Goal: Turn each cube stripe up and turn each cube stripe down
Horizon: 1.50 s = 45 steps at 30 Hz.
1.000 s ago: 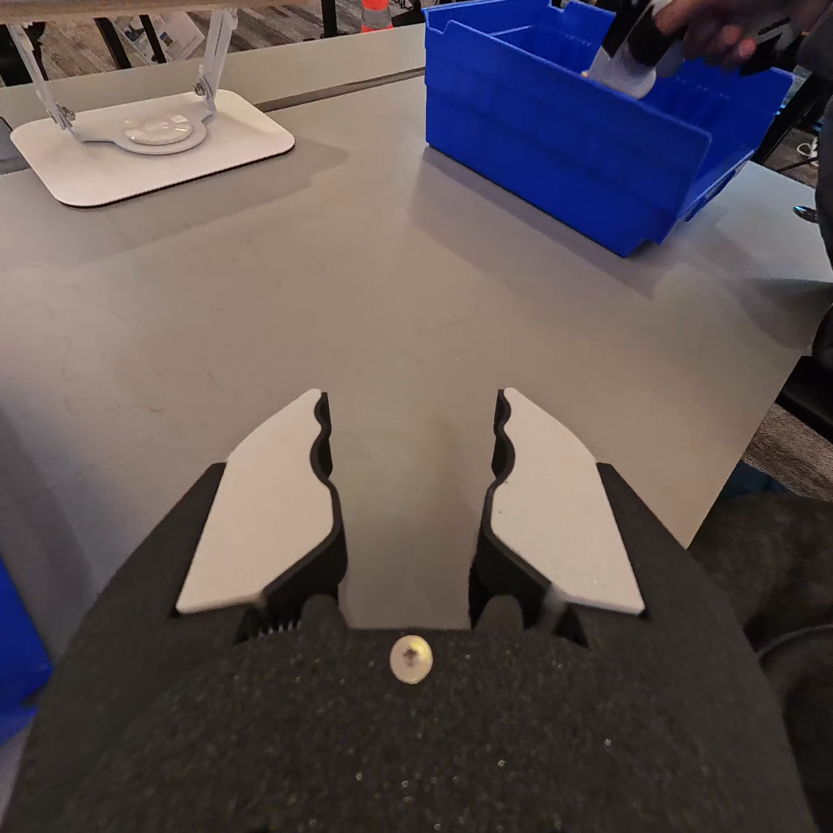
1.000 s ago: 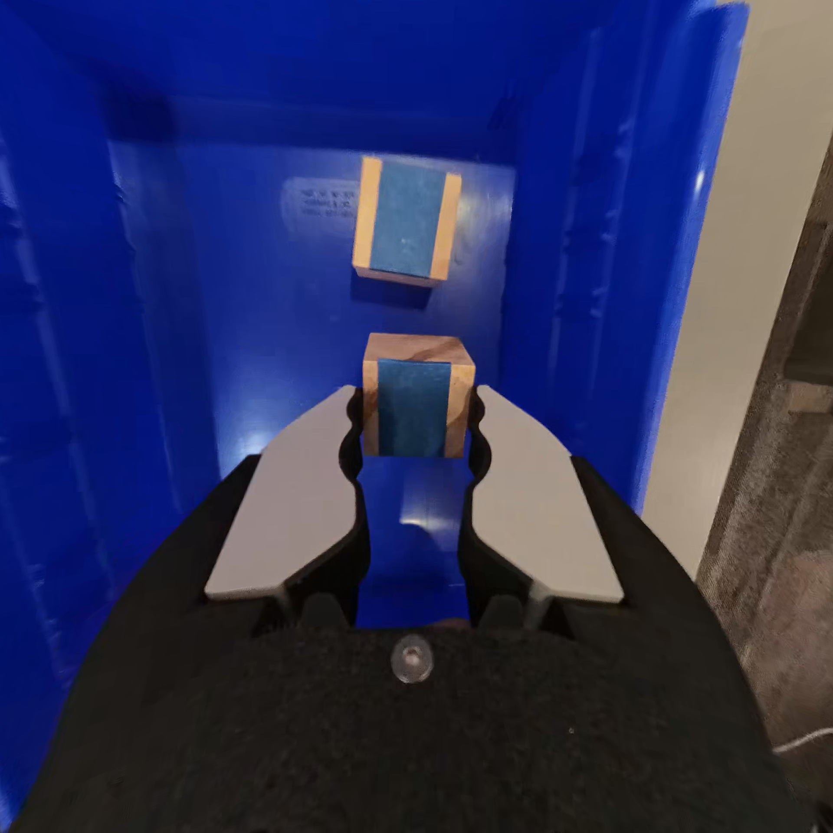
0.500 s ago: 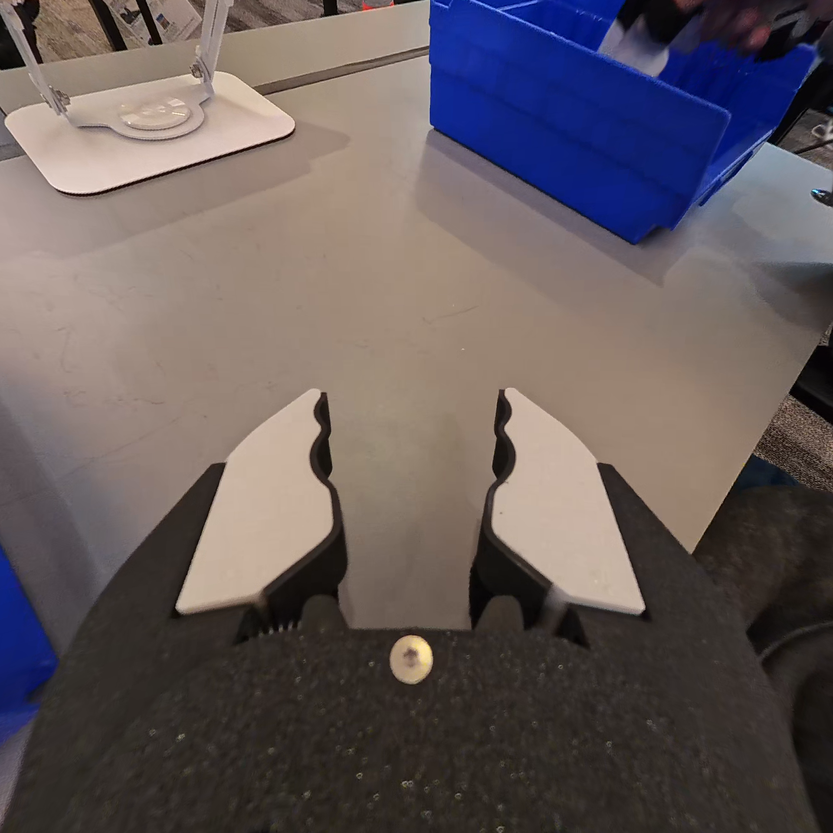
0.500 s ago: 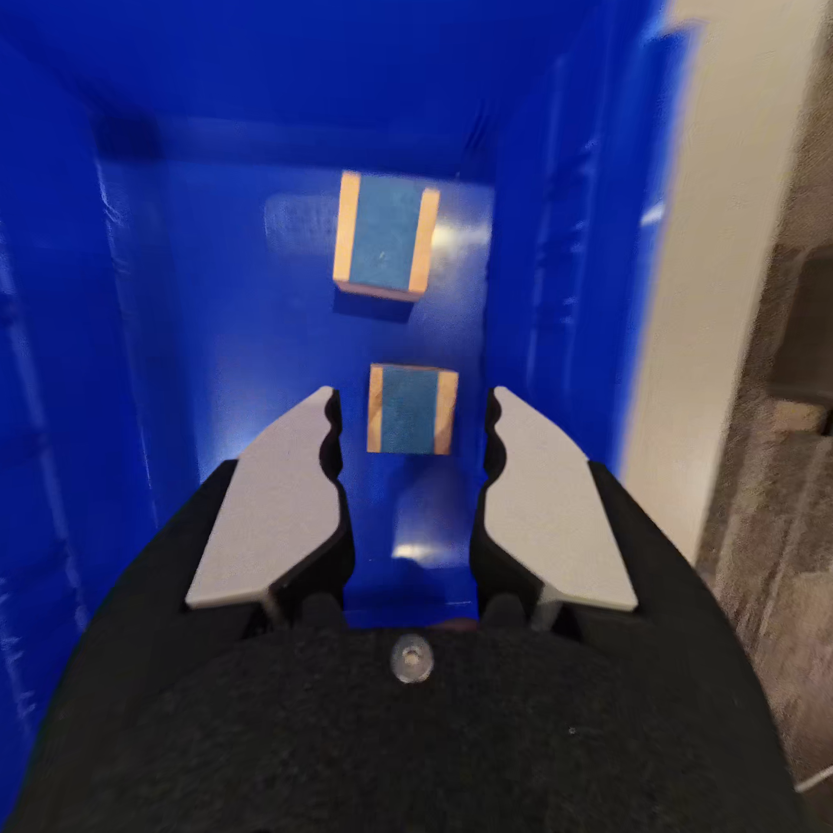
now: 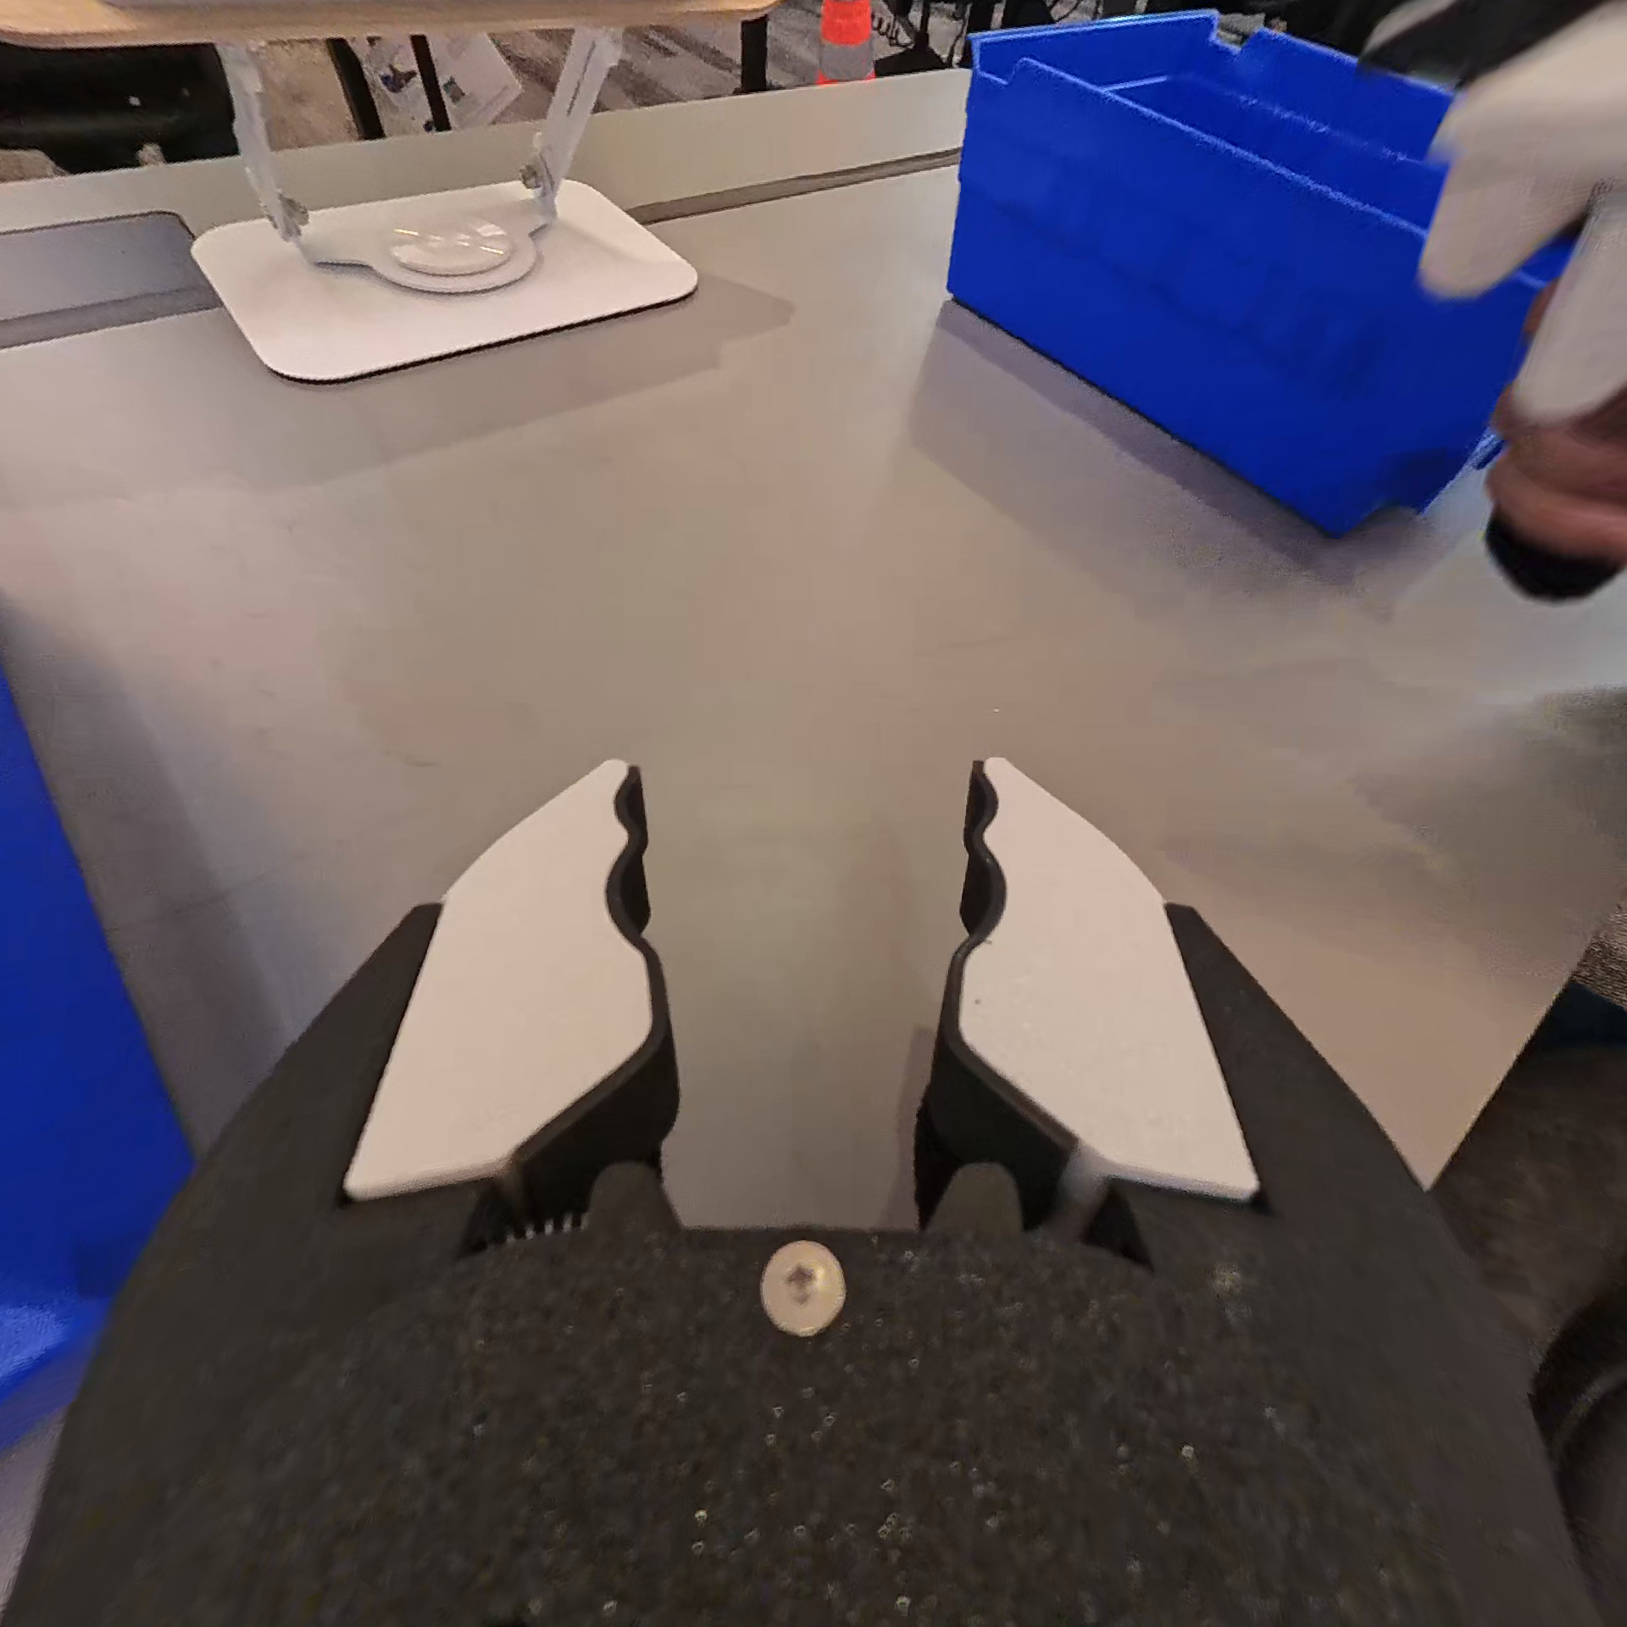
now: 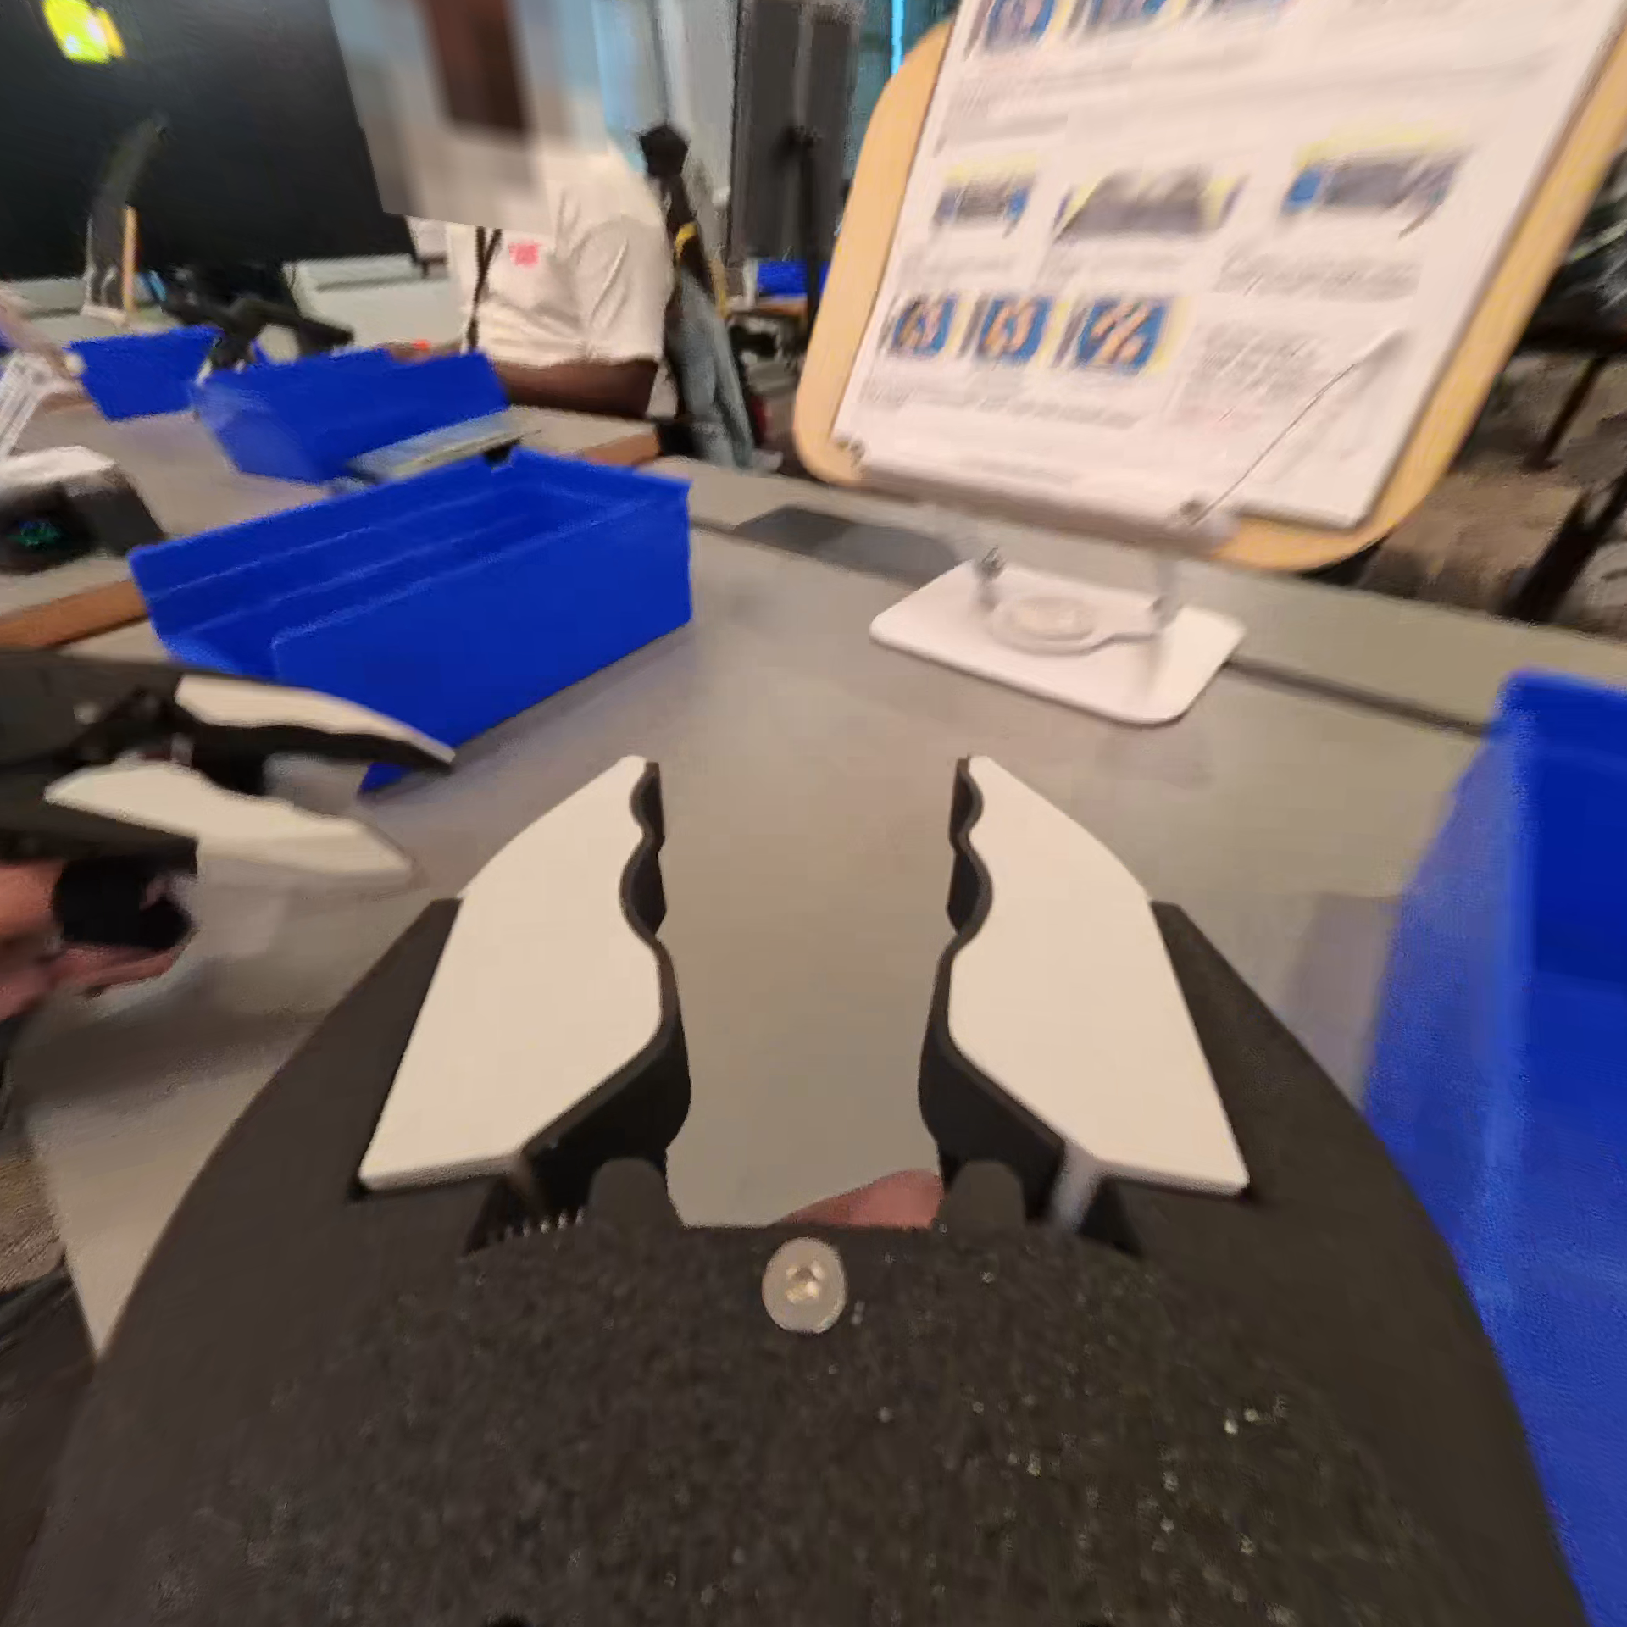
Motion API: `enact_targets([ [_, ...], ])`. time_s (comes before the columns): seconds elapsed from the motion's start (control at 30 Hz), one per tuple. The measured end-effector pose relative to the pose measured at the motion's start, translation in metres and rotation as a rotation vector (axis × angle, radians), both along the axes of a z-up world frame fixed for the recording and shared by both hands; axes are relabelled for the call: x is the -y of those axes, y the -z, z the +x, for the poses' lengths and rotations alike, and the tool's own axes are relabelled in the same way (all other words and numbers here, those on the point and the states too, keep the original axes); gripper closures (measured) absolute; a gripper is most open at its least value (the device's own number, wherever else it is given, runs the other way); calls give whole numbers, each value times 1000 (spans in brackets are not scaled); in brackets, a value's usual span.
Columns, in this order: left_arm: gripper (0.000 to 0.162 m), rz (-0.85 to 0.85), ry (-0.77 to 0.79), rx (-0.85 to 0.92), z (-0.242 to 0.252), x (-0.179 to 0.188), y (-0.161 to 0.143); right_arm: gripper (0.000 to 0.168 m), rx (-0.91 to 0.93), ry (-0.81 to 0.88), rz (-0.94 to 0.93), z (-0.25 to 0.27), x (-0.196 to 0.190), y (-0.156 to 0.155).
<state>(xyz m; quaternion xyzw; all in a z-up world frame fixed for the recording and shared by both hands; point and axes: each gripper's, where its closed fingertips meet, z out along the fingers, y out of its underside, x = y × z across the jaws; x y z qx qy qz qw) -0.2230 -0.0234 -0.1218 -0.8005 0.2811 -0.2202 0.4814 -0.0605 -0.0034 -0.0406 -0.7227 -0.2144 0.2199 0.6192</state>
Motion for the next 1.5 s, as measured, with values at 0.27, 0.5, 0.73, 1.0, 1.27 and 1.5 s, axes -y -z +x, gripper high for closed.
enact_targets([
  [0.27,94,26,-20,-23,-2,-4,2,107,-86,-88,-100,-35,27,53],
  [0.5,94,5,-10,-35,2,-2,8,110,-25,-87,-51,-36,31,52],
  [0.73,94,22,-75,-51,-25,2,-34,112,27,-104,-51,-42,33,59],
  [1.0,100,-191,-483,-267,-203,-80,-75,114,19,-149,-75,-46,37,61],
  [1.27,99,-526,-621,-333,-267,-163,4,117,32,-159,-62,-43,39,58],
  [1.5,117,-697,-586,-253,-269,-173,52,117,41,-172,-79,-42,38,62],
])
